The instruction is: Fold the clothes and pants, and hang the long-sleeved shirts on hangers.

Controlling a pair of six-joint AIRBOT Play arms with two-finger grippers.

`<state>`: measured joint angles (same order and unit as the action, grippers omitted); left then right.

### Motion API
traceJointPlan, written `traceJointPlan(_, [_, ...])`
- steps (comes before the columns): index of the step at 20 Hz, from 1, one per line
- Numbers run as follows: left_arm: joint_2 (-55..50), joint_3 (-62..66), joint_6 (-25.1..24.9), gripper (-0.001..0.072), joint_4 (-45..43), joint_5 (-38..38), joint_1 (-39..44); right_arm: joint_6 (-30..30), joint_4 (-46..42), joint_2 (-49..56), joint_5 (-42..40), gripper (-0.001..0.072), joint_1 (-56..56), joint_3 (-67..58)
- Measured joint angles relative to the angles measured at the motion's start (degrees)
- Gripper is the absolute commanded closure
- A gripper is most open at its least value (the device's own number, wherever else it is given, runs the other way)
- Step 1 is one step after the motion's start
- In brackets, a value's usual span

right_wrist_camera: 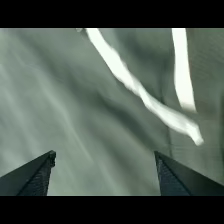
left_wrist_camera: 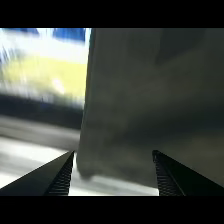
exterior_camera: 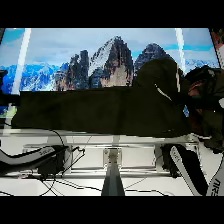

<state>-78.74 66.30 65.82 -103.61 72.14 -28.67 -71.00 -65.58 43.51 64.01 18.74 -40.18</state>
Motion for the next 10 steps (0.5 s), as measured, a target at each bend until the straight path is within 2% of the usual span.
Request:
traceJointPlan(5, [0.0,2.5,4.9,0.015,0.4,-5.7,12.7,-0.8,3.2,15.3,-10.2,0.0018,-14.1,-11.2])
traceJointPlan(10, [0.0,3.0,13.9,0.015,0.6,-10.6,23.2,-9.5,-3.5,37.8,-12.3,0.0006,-24.9,-28.6])
